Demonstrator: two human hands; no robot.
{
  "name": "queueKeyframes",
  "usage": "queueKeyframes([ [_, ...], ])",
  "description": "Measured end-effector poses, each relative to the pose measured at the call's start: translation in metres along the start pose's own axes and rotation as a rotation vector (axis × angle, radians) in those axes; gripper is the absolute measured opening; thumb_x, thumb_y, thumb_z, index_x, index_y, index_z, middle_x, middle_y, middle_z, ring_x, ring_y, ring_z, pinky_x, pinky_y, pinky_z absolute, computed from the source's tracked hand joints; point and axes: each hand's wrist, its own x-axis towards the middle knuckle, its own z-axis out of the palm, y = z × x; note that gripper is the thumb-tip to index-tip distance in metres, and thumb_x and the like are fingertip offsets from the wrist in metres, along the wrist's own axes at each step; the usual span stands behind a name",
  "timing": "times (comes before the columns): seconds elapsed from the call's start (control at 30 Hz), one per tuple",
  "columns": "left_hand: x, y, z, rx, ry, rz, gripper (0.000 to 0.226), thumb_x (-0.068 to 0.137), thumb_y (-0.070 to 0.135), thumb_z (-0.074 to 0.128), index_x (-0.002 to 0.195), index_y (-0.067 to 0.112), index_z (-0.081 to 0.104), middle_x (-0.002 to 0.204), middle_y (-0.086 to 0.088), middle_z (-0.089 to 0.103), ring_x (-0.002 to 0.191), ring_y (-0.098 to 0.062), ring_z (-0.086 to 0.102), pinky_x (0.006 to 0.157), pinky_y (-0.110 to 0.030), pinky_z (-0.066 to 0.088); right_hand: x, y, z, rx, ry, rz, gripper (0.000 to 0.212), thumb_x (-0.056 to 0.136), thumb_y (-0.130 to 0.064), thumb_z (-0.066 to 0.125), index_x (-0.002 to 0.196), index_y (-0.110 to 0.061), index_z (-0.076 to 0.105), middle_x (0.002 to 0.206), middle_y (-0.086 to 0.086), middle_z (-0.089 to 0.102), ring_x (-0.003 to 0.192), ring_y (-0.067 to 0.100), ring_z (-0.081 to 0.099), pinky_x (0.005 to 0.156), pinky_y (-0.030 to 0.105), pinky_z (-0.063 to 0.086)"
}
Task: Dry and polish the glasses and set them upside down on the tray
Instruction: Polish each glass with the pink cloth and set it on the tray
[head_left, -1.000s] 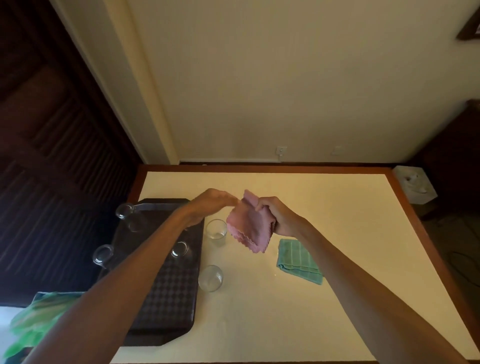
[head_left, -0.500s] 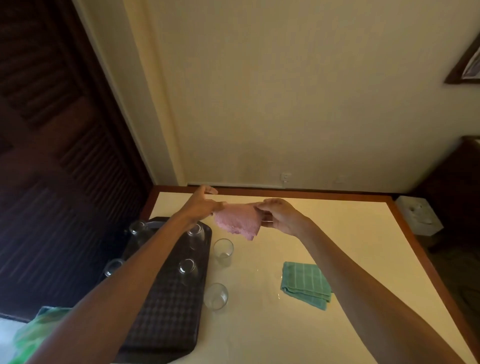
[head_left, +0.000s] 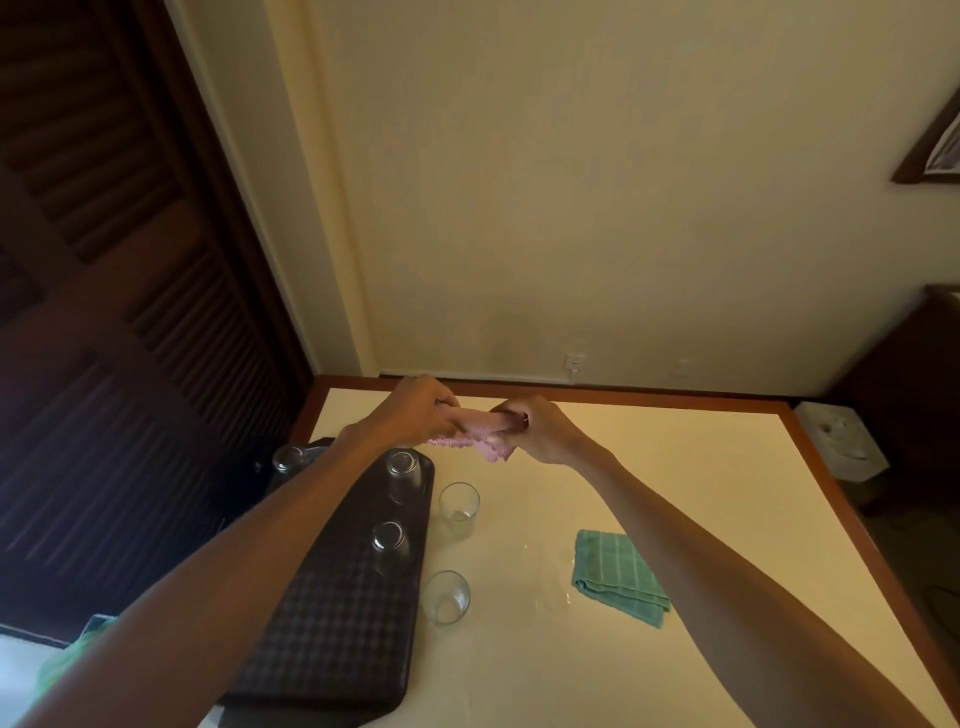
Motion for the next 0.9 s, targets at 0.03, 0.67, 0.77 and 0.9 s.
queueKeyframes([
  [0.03, 0.000, -0.001, -0.001, 0.023, -0.010, 0.004, 0.030, 0.085, 0.024, 0.084, 0.111, 0.010, 0.079, 0.098, -0.007, 0.077, 0.090, -0.021, 0.070, 0.077, -0.032, 0.058, -0.001, -0.001, -0.001, -0.021, -0.001, -0.009, 0.024, 0.087, -0.023, 0.075, 0.107, -0.009, 0.072, 0.099, 0.005, 0.071, 0.085, 0.019, 0.062, 0.068, 0.020, 0.044],
  [0.67, -0.012, -0.041, 0.028, -0.531, -0.192, -0.195, 0.026, 0.088, 0.025, 0.081, 0.108, 0.017, 0.066, 0.109, -0.006, 0.074, 0.101, -0.023, 0.072, 0.076, -0.029, 0.060, -0.015, 0.036, 0.014, 0.892, -0.232, 0.389, 0.016, 0.090, -0.007, 0.069, 0.102, -0.003, 0.059, 0.090, 0.012, 0.066, 0.089, 0.025, 0.064, 0.078, 0.032, 0.055],
  [0.77, -0.012, -0.043, 0.038, -0.620, -0.176, -0.248, 0.023, 0.089, 0.019, 0.079, 0.106, 0.013, 0.065, 0.109, -0.012, 0.073, 0.102, -0.028, 0.070, 0.081, -0.037, 0.058, -0.011, 0.035, 0.023, 0.976, -0.129, 0.482, 0.013, 0.089, -0.013, 0.071, 0.093, -0.009, 0.059, 0.092, 0.011, 0.064, 0.090, 0.024, 0.063, 0.076, 0.035, 0.053],
  [0.9, -0.016, -0.043, 0.044, -0.609, -0.226, -0.173, 0.027, 0.087, 0.010, 0.079, 0.112, 0.013, 0.069, 0.109, -0.005, 0.075, 0.102, -0.019, 0.073, 0.082, -0.028, 0.061, -0.009, 0.047, 0.032, 0.587, -0.290, 0.350, 0.033, 0.076, -0.036, 0.082, 0.092, -0.015, 0.063, 0.093, 0.007, 0.064, 0.091, 0.020, 0.060, 0.079, 0.033, 0.047],
])
